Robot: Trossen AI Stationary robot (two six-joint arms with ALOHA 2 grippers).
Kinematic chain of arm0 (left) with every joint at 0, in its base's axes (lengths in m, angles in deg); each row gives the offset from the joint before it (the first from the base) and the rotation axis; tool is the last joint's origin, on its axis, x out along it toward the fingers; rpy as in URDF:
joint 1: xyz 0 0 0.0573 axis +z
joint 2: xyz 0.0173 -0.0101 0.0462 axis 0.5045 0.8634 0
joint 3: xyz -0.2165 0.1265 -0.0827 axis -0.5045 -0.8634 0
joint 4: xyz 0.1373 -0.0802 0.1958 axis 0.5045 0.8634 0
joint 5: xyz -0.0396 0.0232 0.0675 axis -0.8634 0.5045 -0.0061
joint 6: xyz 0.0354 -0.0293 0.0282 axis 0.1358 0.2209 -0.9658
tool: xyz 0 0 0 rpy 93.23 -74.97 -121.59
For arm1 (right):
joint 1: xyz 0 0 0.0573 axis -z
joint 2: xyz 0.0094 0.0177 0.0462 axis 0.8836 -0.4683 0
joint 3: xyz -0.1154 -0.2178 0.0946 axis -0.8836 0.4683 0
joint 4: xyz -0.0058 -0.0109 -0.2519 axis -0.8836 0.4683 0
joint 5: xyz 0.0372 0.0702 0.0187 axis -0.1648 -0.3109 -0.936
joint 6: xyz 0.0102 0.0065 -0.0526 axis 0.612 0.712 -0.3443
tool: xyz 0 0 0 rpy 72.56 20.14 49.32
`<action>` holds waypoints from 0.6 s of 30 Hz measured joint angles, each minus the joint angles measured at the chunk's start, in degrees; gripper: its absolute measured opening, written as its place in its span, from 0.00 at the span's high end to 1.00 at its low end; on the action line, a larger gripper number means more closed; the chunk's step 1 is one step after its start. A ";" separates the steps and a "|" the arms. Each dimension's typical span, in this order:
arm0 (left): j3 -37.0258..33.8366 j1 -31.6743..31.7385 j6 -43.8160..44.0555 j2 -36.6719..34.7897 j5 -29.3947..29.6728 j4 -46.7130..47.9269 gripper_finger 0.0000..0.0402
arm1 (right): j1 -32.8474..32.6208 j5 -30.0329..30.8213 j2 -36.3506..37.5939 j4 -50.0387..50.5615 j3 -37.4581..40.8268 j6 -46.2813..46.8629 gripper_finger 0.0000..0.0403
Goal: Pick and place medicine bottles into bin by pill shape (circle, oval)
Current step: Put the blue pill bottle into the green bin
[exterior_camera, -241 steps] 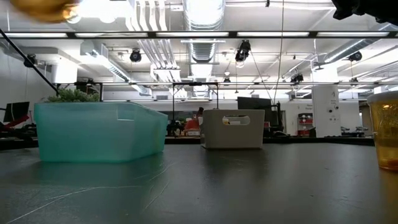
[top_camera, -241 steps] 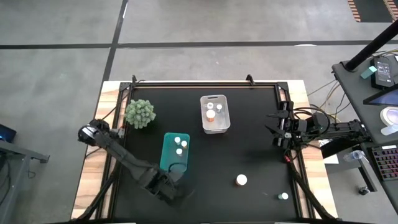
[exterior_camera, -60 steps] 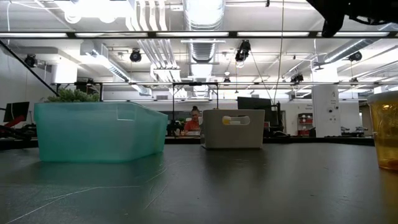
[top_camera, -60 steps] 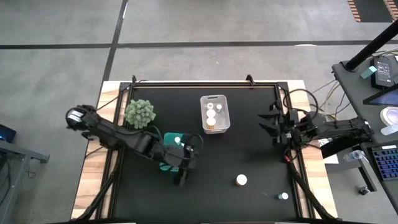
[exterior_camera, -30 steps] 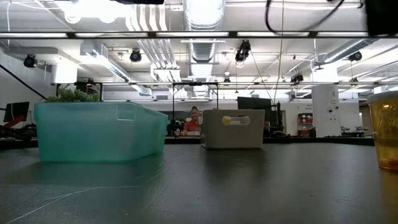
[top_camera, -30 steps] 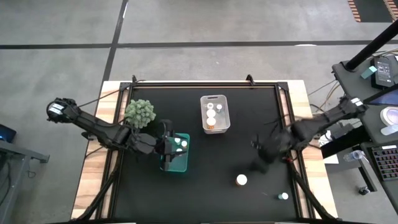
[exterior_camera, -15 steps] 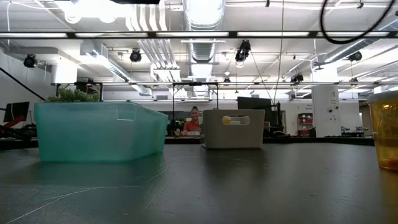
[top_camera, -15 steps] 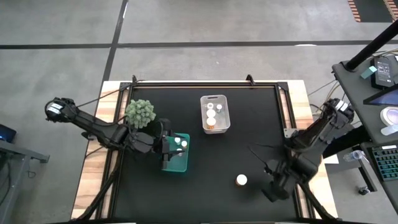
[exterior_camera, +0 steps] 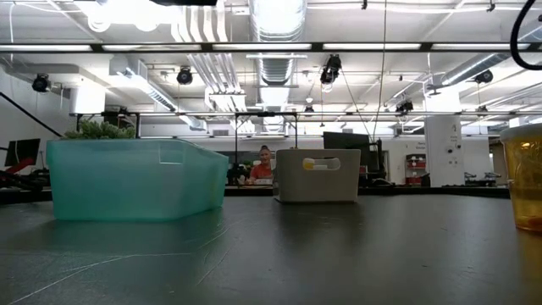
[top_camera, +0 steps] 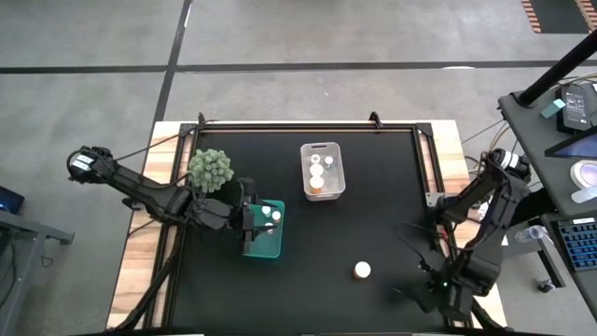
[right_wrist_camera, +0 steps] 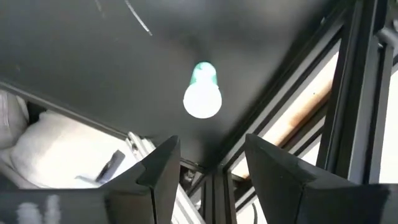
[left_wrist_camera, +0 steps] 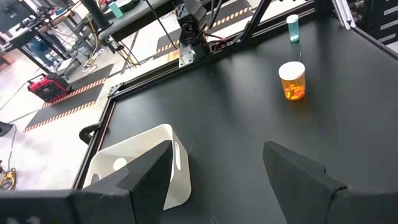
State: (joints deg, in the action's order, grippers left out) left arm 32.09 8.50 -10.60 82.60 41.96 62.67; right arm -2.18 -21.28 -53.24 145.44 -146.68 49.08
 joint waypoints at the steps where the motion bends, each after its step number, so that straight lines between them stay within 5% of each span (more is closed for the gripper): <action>1: 0.00 0.00 0.00 0.00 -0.01 0.00 0.41 | -0.40 0.30 0.00 -0.07 0.13 1.10 0.57; 18: -0.46 0.04 -0.11 0.11 -0.04 0.02 0.41 | -1.17 0.78 -0.90 -9.24 8.03 0.18 0.39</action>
State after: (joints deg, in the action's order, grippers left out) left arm 31.63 8.54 -10.71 82.71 41.92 62.69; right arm -3.35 -20.50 -54.14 136.20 -138.65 49.25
